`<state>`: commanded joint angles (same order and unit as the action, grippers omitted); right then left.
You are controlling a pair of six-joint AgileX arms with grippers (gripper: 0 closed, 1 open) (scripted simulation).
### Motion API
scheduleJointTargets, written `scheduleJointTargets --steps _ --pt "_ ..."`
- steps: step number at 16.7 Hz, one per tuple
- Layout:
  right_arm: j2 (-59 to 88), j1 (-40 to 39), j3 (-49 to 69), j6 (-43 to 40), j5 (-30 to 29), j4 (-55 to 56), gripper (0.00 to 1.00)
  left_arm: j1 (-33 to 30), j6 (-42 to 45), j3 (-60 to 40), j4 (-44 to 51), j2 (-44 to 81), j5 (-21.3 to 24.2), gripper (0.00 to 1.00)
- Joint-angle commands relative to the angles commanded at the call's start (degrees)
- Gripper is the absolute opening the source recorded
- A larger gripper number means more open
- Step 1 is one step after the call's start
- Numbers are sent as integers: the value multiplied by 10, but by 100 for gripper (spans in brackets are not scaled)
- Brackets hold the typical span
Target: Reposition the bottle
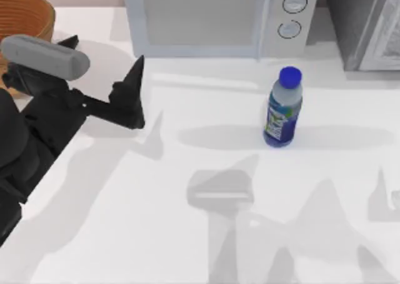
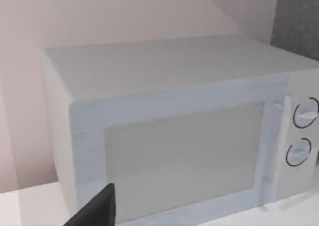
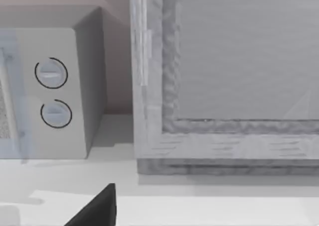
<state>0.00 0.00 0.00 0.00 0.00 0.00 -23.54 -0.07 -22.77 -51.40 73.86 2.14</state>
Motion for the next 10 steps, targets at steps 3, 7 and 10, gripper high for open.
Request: scheduleJointTargets --steps 3,7,10 --pt "0 0 0 0 0 0 100 -59 0 -54 -124 202 6 100" --pt "0 0 0 0 0 0 100 -127 0 -118 -271 422 13 100" --pt "0 0 0 0 0 0 100 -167 -1 -159 -359 537 18 100"
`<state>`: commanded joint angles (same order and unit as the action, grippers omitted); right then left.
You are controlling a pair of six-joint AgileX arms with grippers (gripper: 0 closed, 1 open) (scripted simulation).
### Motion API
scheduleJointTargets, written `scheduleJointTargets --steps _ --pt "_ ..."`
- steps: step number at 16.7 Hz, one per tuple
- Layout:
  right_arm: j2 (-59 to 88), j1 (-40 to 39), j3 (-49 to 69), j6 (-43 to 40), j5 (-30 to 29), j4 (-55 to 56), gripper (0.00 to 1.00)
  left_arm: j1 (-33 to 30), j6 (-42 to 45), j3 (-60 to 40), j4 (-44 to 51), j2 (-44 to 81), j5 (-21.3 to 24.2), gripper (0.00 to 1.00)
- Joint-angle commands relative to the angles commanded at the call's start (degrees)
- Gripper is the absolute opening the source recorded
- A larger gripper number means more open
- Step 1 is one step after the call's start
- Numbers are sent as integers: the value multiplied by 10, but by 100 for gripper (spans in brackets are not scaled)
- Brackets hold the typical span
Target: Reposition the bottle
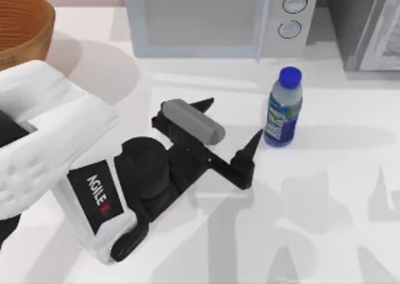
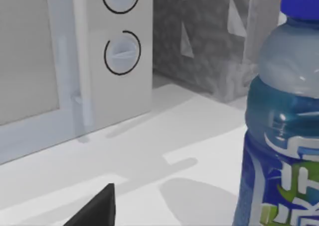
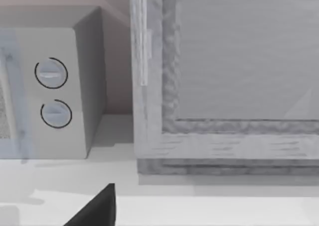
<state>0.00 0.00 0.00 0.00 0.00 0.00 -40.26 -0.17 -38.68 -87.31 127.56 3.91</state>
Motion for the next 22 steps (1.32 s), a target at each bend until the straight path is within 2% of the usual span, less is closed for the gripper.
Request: scheduleJointTargets --steps 4,11,14,22 --pt "0 0 0 0 0 0 100 -30 0 -34 -70 85 3 100" --pt "0 0 0 0 0 0 100 -30 -1 -36 -74 92 3 100" --pt "0 0 0 0 0 0 100 -33 -1 -76 -47 104 3 100" --pt "0 0 0 0 0 0 100 -41 -1 -283 99 161 -4 100"
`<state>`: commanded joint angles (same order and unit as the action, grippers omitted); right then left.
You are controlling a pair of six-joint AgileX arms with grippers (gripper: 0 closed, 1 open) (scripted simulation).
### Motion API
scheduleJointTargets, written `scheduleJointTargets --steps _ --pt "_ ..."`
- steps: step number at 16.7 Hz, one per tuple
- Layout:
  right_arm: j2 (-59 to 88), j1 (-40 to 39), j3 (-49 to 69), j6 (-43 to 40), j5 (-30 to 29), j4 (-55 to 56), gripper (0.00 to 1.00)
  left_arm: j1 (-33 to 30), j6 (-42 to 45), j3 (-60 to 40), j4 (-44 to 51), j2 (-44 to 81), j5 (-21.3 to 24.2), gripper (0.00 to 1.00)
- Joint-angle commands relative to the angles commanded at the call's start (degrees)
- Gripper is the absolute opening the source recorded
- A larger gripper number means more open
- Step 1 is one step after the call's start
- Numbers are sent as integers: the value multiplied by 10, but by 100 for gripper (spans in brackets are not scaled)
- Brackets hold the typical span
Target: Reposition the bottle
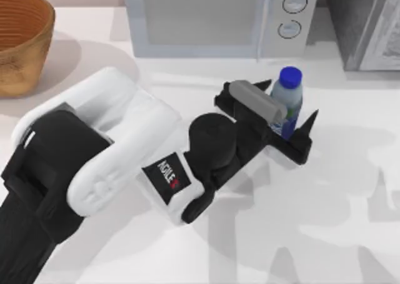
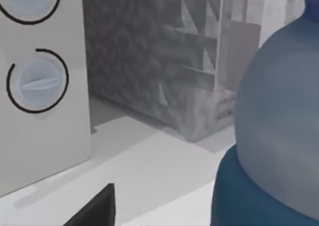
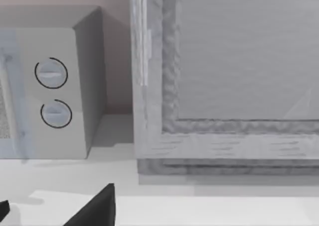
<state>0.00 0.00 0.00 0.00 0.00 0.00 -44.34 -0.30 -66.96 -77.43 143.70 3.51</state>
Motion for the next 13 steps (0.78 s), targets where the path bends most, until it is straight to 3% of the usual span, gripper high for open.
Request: scheduleJointTargets --steps 5,13 --pt "0 0 0 0 0 0 100 -1 0 -15 13 3 -1 100" --pt "0 0 0 0 0 0 100 -1 0 -15 13 3 -1 40"
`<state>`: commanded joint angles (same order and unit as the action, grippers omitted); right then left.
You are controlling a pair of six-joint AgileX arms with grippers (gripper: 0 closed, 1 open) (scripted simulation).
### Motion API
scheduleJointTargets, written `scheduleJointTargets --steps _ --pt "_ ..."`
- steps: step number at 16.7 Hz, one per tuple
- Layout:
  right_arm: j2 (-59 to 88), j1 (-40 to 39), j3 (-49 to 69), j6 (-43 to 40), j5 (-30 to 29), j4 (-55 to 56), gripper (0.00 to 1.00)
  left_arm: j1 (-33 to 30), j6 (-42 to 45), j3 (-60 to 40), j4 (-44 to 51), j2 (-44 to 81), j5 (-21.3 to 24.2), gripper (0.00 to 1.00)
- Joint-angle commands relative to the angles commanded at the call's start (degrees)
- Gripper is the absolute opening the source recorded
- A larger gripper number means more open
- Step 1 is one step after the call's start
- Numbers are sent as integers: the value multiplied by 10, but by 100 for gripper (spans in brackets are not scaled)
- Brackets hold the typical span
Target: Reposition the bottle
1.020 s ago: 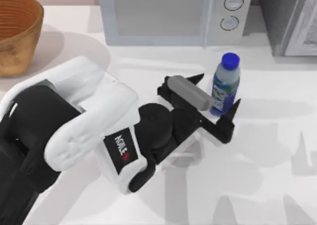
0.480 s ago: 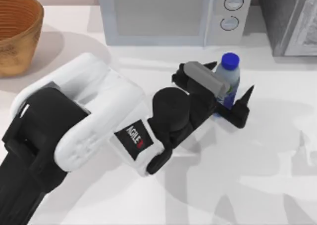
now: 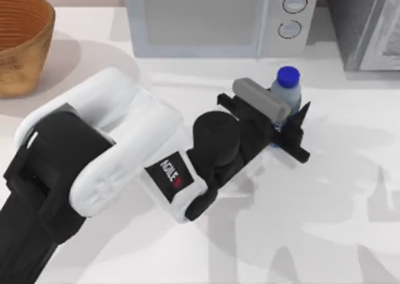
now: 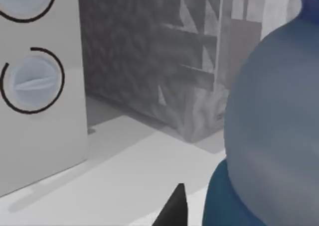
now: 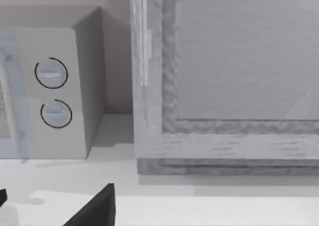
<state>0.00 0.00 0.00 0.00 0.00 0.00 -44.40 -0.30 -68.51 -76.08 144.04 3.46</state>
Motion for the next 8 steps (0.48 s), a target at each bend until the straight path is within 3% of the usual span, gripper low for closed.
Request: scheduleJointTargets --steps 5,8 --pt "0 0 0 0 0 0 100 0 0 0 0 0 0 2" --pt "0 0 0 0 0 0 100 0 0 0 0 0 0 0"
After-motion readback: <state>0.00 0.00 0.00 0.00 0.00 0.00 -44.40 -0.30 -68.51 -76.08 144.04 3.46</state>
